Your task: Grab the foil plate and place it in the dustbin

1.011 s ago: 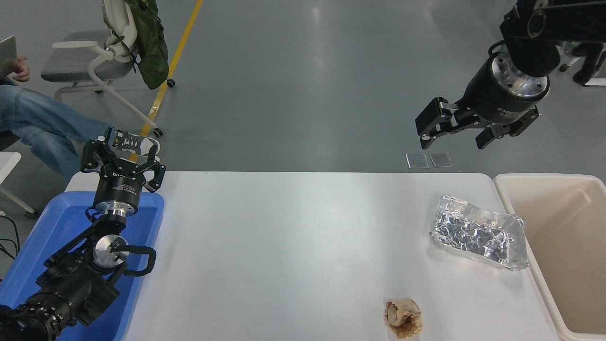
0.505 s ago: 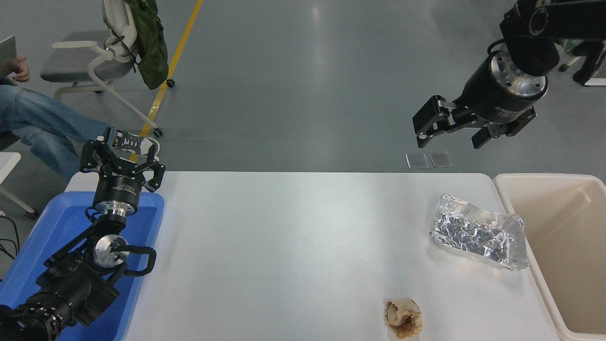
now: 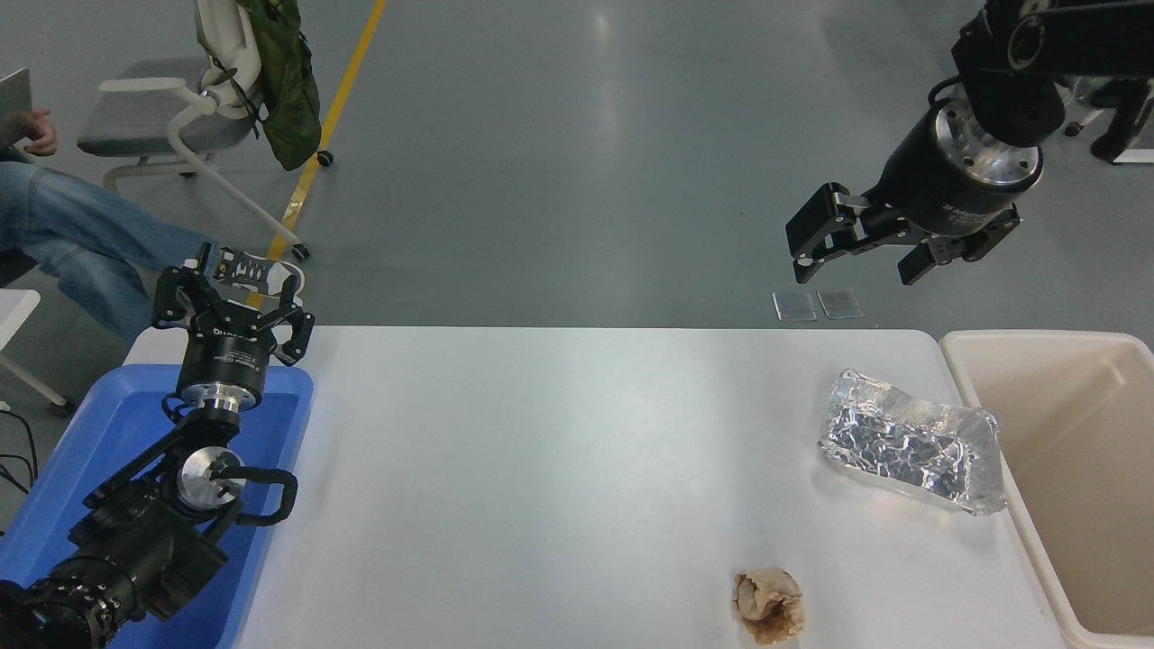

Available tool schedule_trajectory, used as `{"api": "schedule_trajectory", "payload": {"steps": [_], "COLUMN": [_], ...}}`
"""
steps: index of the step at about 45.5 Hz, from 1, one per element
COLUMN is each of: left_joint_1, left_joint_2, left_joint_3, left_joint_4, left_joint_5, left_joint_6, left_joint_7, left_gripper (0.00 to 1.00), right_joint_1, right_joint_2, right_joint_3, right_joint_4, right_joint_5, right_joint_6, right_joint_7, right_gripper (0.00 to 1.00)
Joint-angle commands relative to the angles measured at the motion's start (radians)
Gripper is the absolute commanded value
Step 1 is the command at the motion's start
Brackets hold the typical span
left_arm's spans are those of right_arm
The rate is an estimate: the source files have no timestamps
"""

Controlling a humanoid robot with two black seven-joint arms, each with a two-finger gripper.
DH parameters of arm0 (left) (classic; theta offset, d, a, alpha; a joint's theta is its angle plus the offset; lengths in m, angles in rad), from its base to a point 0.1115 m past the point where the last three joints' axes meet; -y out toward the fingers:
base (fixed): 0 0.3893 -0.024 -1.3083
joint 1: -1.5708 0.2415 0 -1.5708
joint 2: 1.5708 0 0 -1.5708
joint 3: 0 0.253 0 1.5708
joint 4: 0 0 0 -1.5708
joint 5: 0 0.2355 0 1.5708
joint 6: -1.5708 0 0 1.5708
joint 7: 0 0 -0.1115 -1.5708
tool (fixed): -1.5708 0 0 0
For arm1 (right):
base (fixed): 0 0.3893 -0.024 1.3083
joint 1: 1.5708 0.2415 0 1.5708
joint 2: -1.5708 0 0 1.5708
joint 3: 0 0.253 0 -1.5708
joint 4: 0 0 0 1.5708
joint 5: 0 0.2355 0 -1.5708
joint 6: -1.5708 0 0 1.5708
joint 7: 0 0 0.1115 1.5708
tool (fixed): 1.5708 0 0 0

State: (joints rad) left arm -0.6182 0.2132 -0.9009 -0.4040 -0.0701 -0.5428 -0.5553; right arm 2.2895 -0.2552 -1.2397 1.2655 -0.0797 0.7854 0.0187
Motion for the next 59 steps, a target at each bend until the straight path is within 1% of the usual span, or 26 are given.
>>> {"api": "schedule_trajectory", "payload": {"steps": [1,14,25,29,33,37,42,47,59], "left_joint_1": [0.002,0.0,0.0,0.0,0.0,0.0,0.0,0.0,0.0], "left_joint_2": [0.0,0.0,0.0,0.0,0.0,0.0,0.0,0.0,0.0], "left_joint_3": [0.0,0.0,0.0,0.0,0.0,0.0,0.0,0.0,0.0], "left_joint_4": [0.001,0.001,0.001,0.001,-0.001,0.001,-0.001,0.001,-0.001], "left_joint_5": [0.001,0.0,0.001,0.0,0.0,0.0,0.0,0.0,0.0], "left_joint_6": [0.0,0.0,0.0,0.0,0.0,0.0,0.0,0.0,0.0], "left_joint_7": [0.0,-0.001,0.0,0.0,-0.001,-0.002,-0.002,-0.002,-0.002], "left_gripper": [0.99,0.99,0.99,0.99,0.99,0.99,0.99,0.99,0.99], "right_joint_1": [-0.016,-0.053,-0.139,-0.189,-0.255,-0.324,-0.418,-0.547,-0.784], "right_joint_2": [-0.029,-0.03,-0.061,-0.11,-0.16,-0.17,-0.174,-0.19,-0.187], "right_joint_3": [-0.018,-0.018,-0.02,-0.017,-0.018,-0.024,-0.038,-0.04,-0.027], "right_joint_4": [0.0,0.003,0.0,0.0,-0.002,-0.002,-0.02,-0.121,-0.294], "right_joint_5": [0.0,0.025,0.008,0.008,0.009,0.0,-0.02,-0.032,-0.149], "right_joint_6": [0.0,0.0,-0.002,-0.106,-0.253,-0.353,-0.413,-0.477,-0.508], "right_joint_7": [0.0,0.003,0.001,0.001,0.0,-0.002,-0.002,-0.002,-0.002], "right_gripper": [1.0,1.0,1.0,1.0,1.0,1.0,1.0,1.0,1.0]}}
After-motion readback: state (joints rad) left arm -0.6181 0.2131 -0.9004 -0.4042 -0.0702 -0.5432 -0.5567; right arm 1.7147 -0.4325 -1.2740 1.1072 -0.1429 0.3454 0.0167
